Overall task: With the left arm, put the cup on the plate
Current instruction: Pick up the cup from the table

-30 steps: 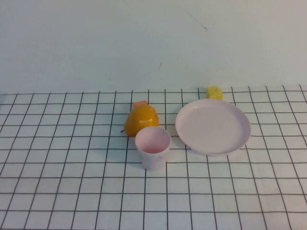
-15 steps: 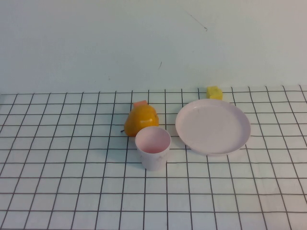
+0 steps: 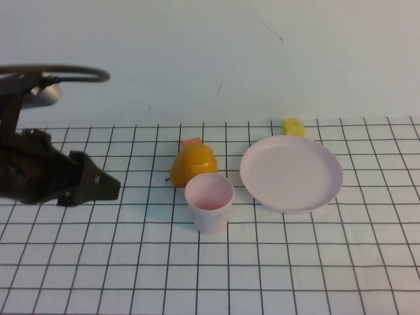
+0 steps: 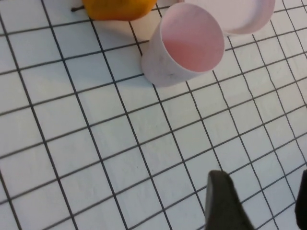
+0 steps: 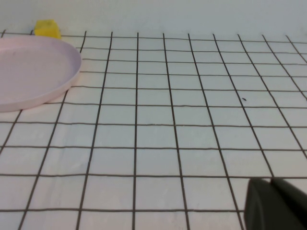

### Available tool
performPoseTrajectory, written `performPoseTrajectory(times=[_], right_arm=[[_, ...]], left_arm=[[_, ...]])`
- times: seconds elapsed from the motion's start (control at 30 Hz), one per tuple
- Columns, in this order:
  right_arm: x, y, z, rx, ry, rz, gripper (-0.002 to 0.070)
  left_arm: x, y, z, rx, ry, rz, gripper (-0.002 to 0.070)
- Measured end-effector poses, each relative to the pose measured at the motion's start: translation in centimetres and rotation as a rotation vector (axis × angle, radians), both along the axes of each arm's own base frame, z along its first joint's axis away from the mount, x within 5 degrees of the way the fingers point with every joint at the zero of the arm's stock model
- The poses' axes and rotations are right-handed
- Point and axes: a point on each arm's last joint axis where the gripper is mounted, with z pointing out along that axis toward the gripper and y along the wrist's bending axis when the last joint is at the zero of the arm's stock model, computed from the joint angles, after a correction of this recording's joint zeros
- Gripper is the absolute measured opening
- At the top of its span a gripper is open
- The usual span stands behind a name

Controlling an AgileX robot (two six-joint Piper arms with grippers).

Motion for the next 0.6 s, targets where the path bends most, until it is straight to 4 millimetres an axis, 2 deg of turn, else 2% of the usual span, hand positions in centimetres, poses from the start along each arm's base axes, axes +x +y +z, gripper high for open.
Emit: performPoseTrajectory(times=[0.07, 0.17, 0.3, 0.43, 0.6], right_arm=[[0.0, 0.0, 0.0, 0.0, 0.0, 0.0, -0.0002], [0.0, 0.0, 0.0, -0.002, 0.0, 0.001, -0.0002], [0.0, 0.0, 0.0, -0.002, 0.0, 0.001, -0.0002], [0.0, 0.0, 0.0, -0.002, 0.0, 0.001, -0.0002], [0.0, 0.0, 0.0, -0.002, 0.0, 0.001, -0.0002]], left_arm=[[2.0, -0.2, 0.1, 0.006, 0.011, -0.026, 0.034], [4.8, -1.2, 0.2, 0.021, 0.009, -0.062, 0.037], [7.6, -4.6, -1.0, 0.086, -0.005, -0.124, 0.038], [9.7, -8.3, -3.2, 0.211, -0.046, -0.164, 0.0384], [11.9, -10.9, -6.8, 0.308, -0.003, -0.203, 0.0384]])
